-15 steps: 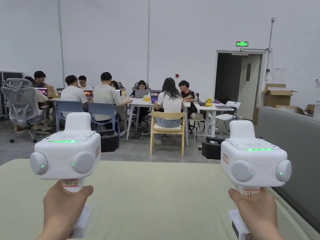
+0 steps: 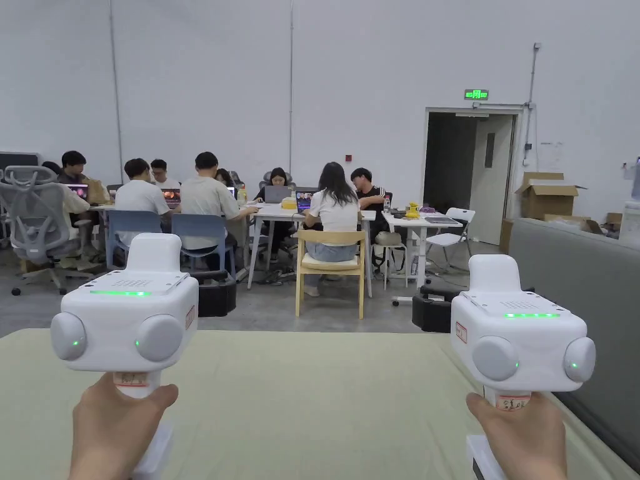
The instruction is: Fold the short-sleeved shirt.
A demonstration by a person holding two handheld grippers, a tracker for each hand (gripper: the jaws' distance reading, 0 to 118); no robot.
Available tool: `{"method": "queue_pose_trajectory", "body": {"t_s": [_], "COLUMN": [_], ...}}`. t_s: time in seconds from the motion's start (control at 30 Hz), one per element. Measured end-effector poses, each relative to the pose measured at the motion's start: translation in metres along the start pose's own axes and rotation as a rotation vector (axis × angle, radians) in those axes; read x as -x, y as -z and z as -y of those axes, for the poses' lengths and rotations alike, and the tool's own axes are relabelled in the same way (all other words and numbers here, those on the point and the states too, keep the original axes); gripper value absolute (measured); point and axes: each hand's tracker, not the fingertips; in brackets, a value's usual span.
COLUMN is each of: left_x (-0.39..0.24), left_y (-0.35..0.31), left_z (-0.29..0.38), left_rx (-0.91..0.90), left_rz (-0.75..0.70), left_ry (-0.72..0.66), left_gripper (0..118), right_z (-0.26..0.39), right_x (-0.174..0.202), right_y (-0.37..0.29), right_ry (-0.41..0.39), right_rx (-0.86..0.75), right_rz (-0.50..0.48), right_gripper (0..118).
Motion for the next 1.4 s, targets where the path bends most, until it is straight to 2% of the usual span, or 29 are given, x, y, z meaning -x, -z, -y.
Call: {"method": "queue_pose_trajectory", "body": {"t_s": [0.13,0.27,0.4,0.67,1.03,1.17,1.3,1.4], "left_x": [0.001,0.004,0.006,0.002,0.004,0.004,0.002,0.002], "left_y": [-0.008,-0.008,-0.005,-0.011,-0.007,-0.005,-0.003,-0.002], "left_z": [0.002,0.002,0.003,0.008,0.012,0.013,0.014,0.014], "left_rx": [-0.019,-0.028,-0.019,-0.050,-0.045,-0.035,-0.033,-0.025], "left_rz": [0.008,0.006,0.003,-0.006,-0.014,-0.005,0.000,0.005], "left_ry": [0.026,-0.005,-0.015,0.024,-0.001,0.006,0.005,-0.001], "left_gripper": [118,118,118,118,118,118,118,118], "right_z": [0.002,0.004,0.006,0.007,0.014,0.014,0.015,0.018], "right_x": [0.000,0.004,0.013,0.013,0.017,0.017,0.014,0.014], "right_y": [-0.005,-0.004,0.001,-0.002,-0.003,-0.001,0.002,0.003], "right_ry": [0.000,0.003,-0.040,-0.009,-0.059,-0.059,-0.016,-0.026], "right_rx": [-0.028,-0.033,-0.024,-0.030,-0.022,-0.027,-0.006,-0.009], "right_rz": [0.001,-0.001,-0.018,-0.037,-0.034,-0.039,-0.044,-0.040], "right_gripper": [118,118,118,118,118,118,118,118]}}
